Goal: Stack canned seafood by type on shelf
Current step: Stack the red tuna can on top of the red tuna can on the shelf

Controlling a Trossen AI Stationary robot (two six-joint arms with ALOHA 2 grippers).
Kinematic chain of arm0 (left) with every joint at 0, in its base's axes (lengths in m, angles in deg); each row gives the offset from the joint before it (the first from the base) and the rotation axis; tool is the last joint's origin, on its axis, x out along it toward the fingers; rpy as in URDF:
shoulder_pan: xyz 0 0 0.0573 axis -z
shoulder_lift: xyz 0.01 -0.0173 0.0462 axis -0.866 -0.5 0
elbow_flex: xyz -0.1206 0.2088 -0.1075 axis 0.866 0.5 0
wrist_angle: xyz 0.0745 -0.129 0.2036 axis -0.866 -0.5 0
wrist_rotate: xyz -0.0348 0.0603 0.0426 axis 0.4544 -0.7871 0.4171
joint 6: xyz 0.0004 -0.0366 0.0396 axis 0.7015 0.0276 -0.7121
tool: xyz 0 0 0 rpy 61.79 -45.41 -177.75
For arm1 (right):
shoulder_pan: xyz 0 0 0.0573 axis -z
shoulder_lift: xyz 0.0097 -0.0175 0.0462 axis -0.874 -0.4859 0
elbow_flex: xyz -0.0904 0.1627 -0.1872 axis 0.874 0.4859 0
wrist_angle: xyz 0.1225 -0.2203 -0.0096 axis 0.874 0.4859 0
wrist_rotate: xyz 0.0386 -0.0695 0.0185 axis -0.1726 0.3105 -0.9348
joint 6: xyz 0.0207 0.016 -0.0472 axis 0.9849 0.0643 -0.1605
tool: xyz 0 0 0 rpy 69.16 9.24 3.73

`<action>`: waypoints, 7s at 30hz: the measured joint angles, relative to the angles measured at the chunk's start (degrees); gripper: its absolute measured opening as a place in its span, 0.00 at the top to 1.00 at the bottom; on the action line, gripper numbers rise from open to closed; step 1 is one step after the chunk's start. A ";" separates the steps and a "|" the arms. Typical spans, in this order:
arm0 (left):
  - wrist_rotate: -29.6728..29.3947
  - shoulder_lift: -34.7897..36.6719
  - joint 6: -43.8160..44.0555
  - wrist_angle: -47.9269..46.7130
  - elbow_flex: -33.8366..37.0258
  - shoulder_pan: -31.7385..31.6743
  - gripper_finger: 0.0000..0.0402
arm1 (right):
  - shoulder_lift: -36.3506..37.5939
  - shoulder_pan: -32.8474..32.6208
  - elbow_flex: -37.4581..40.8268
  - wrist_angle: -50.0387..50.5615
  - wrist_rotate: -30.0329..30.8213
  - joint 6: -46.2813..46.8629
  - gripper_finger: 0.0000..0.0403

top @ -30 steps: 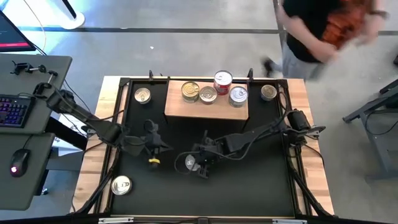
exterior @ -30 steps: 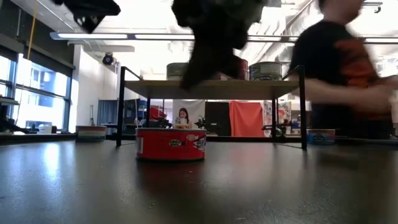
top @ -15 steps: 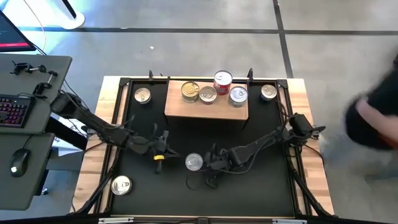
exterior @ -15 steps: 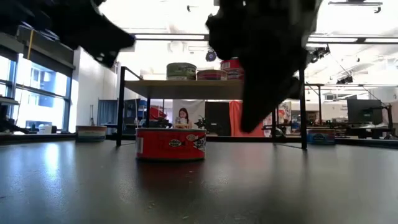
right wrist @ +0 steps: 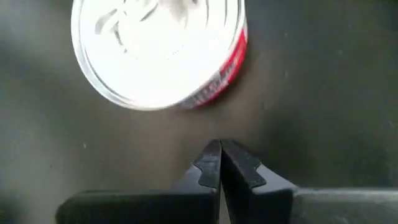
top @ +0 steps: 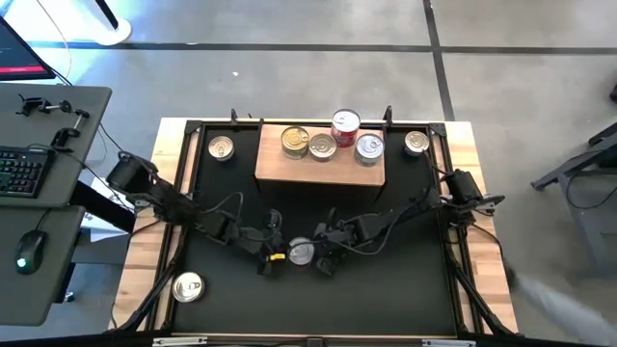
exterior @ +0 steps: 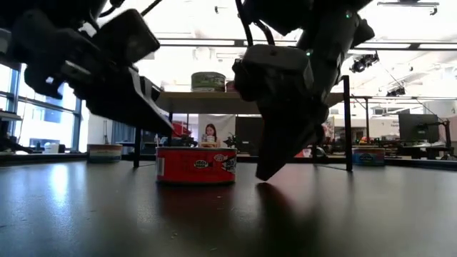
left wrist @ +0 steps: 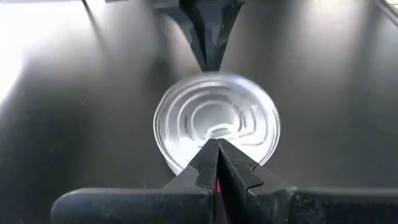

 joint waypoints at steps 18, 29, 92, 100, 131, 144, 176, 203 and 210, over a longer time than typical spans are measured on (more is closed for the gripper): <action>-1.34 -7.38 8.99 5.75 -0.04 1.01 1.00 | 0.30 0.95 -0.21 -6.43 -6.11 -4.89 1.00; -2.22 -7.99 9.00 1.01 0.17 1.02 1.00 | 1.02 0.74 -6.17 -7.00 -6.14 -7.30 1.00; -32.02 24.19 34.57 16.35 2.78 31.50 1.00 | -25.62 5.86 -58.98 48.15 -1.67 -82.75 0.22; -31.81 24.41 30.48 19.49 2.78 32.95 1.00 | -25.62 4.29 -57.31 47.06 2.75 -78.79 0.38; -31.08 36.98 16.45 2.11 2.71 26.28 1.00 | 4.03 19.88 -64.50 64.96 45.97 -51.00 0.70; -28.01 28.73 26.29 -0.37 2.73 22.53 1.00 | 1.15 30.94 -63.96 67.64 43.10 -56.10 0.65; -22.62 26.05 26.99 -1.08 2.73 22.60 1.00 | -3.17 31.99 -63.96 67.61 39.78 -59.87 0.63; -22.60 26.05 27.00 -1.95 2.73 22.60 1.00 | -3.05 33.34 -64.02 67.66 34.23 -59.38 0.63; -22.60 26.05 27.00 -2.16 2.73 22.60 1.00 | -3.05 32.91 -64.02 67.66 33.89 -59.36 0.63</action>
